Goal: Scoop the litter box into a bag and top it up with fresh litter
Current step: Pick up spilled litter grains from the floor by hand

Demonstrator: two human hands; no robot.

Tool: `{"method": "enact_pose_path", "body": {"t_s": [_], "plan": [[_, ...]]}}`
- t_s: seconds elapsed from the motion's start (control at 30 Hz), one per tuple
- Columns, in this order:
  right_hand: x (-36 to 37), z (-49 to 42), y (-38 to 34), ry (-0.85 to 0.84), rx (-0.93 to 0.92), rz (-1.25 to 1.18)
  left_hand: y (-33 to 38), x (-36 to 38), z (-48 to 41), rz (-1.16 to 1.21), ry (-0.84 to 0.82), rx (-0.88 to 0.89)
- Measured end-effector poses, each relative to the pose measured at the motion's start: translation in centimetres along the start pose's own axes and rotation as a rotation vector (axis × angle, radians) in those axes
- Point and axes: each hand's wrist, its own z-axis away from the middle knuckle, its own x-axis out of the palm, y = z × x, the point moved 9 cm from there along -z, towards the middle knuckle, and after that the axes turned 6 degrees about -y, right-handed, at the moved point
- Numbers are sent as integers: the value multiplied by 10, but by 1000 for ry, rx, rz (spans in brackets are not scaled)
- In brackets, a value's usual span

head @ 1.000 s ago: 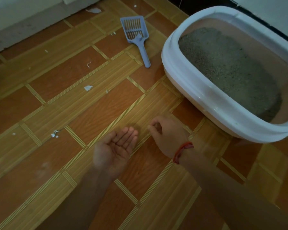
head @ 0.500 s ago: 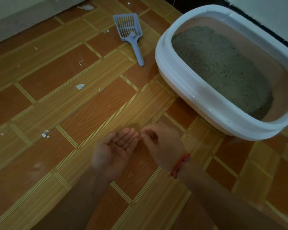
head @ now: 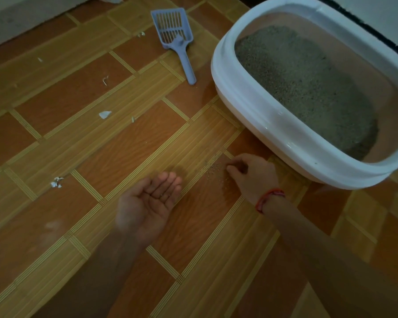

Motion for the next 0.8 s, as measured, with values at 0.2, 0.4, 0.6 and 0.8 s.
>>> {"method": "enact_pose_path", "body": {"t_s": [0.2,0.4,0.6,0.8], "plan": [[6,-6,-6,-29,-33,67,-1,0,0,-1,6,-1],[10,-5,-13,-50,-79,160,-2,0,0,-11,1,-15],[8,-6,-14,-41,-94,169,-2,0,1,-11,-3,-17],[11,-7,-19,-74,-105,227,-2,-1,-1,-27,-17,-18]]}}
